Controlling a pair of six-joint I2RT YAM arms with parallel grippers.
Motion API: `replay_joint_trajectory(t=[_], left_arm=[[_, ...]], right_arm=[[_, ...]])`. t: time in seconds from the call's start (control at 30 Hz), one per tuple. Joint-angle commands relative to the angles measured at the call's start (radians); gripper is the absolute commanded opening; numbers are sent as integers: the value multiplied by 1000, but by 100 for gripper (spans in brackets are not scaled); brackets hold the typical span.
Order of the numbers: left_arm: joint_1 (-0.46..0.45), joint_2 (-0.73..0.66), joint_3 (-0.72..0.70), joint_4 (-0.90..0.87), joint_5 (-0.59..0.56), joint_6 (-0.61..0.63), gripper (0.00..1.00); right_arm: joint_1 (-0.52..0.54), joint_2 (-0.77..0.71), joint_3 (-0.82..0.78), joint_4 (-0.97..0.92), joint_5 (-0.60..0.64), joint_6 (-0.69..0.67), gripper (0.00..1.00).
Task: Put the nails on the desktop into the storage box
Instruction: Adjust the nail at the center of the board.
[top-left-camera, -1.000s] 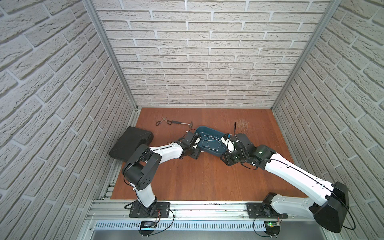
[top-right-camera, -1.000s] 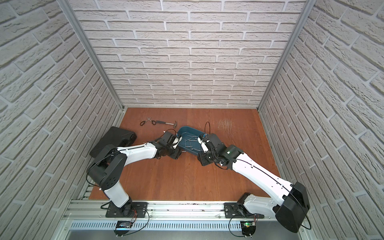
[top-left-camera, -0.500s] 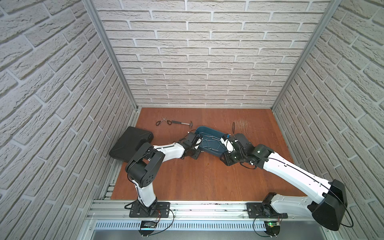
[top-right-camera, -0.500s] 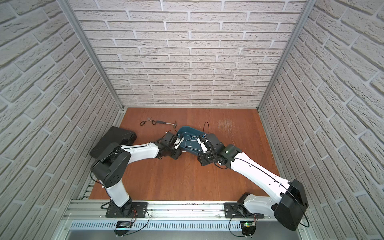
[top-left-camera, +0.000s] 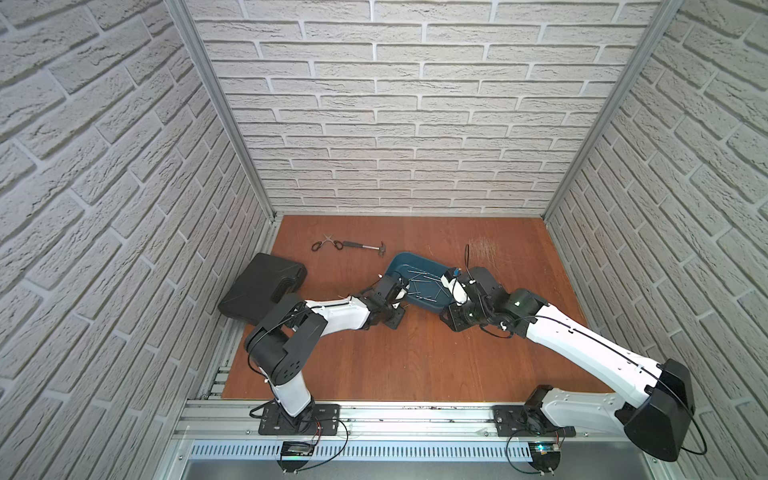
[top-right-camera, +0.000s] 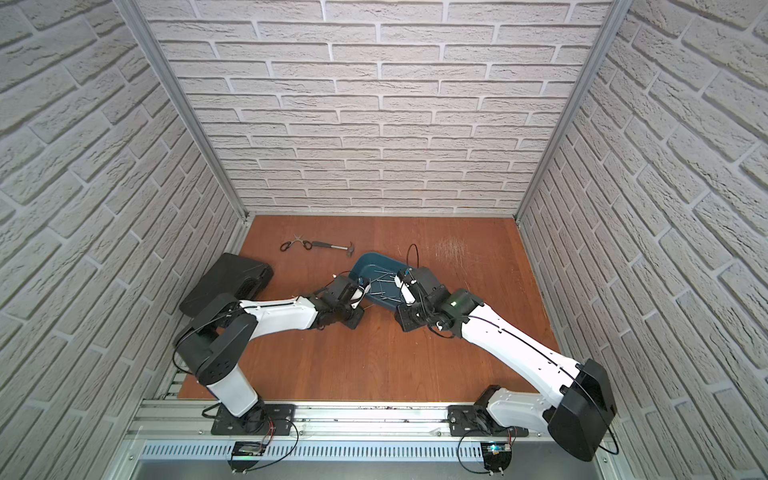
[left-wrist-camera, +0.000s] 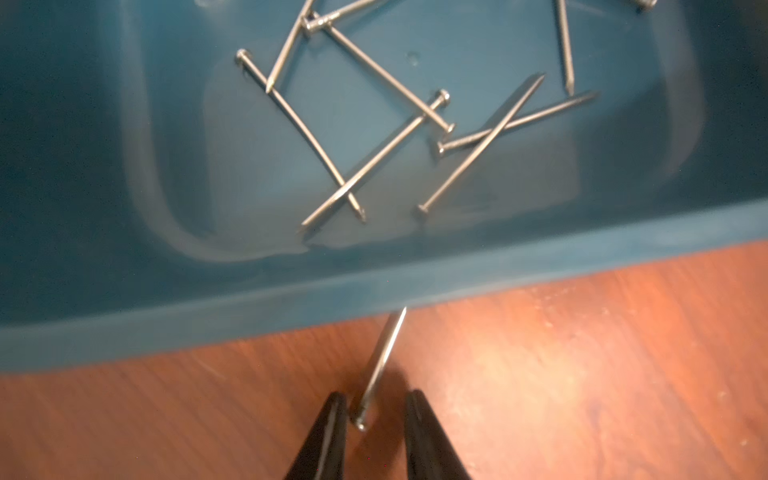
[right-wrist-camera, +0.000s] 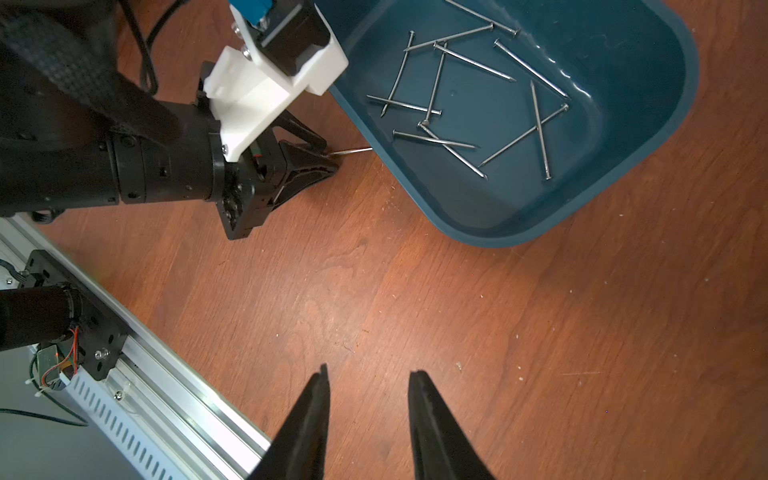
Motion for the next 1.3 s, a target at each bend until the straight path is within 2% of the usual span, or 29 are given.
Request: replay_joint_trajectory(t=[0.0, 0.37, 0.7, 1.27], left_arm=[[-28, 28, -37, -71, -1, -31, 19], [-59, 51, -28, -123, -27, -83, 0], [-133, 8, -66, -172, -50, -137, 0], [-190, -267, -101, -335, -137, -195, 0]], right_arm=[[3, -38, 13, 18, -1, 10, 35], [3, -76, -14, 13, 12, 15, 36], [3, -58, -23, 42, -2, 23, 35], [3, -50, -43, 72, -14, 29, 35]])
